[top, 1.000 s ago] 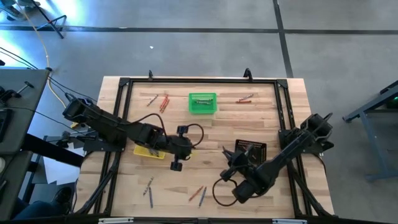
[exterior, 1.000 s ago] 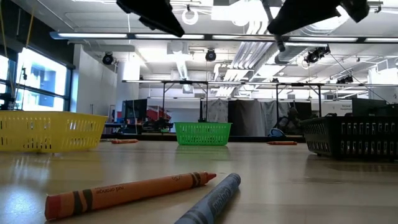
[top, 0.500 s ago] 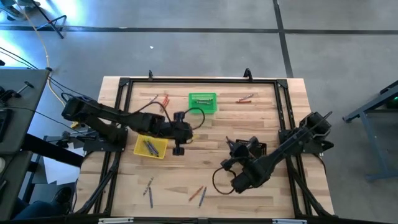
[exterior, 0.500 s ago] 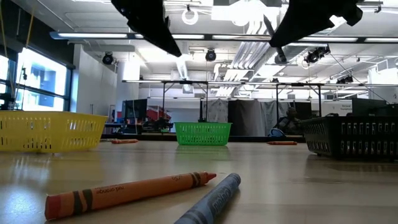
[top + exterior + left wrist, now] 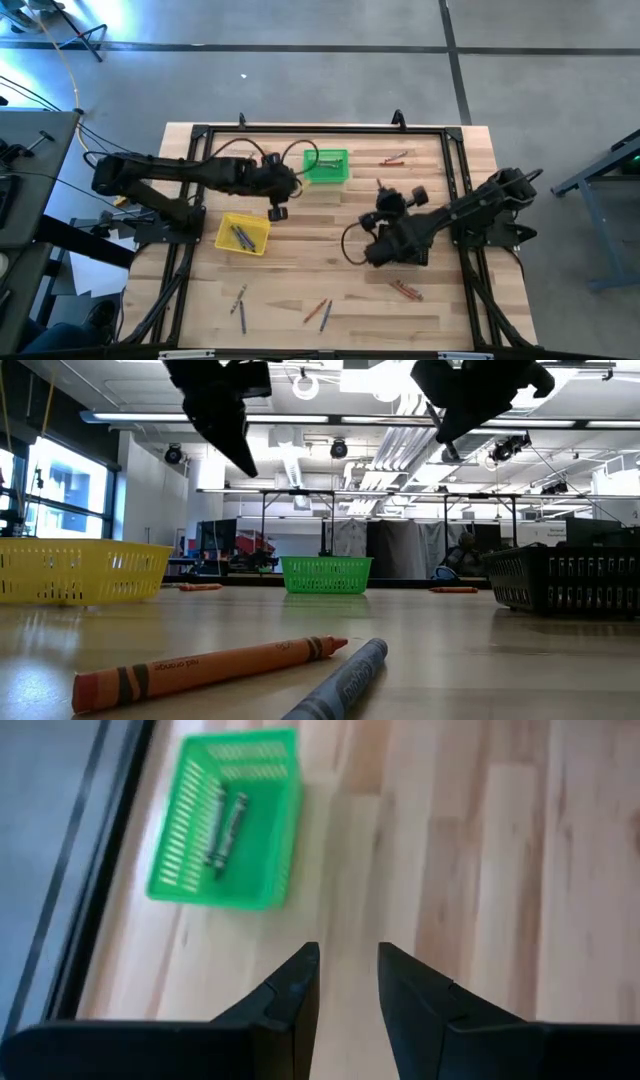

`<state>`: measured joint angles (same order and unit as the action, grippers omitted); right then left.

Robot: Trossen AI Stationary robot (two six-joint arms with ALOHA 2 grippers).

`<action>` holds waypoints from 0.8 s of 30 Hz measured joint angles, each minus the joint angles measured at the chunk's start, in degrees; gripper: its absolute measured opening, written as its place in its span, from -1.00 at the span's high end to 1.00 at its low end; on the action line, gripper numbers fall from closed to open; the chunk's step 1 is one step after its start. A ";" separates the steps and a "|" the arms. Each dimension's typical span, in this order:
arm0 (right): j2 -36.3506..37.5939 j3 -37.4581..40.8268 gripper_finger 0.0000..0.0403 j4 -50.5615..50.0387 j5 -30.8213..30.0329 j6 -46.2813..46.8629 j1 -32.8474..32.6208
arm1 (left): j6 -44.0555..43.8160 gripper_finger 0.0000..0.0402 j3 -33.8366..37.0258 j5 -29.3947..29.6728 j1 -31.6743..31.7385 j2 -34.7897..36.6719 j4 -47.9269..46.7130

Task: Sort crayons
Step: Put the gray crayon into the green basket

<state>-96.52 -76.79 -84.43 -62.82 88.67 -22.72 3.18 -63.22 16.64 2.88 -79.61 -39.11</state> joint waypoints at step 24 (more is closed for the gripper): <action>1.72 0.00 0.92 27.75 0.03 -39.91 23.19 | -2.05 0.55 12.59 -2.16 2.54 12.19 4.90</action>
<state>-94.80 -76.79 -56.68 -62.79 48.77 0.47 1.13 -50.62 14.48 5.43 -67.42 -34.21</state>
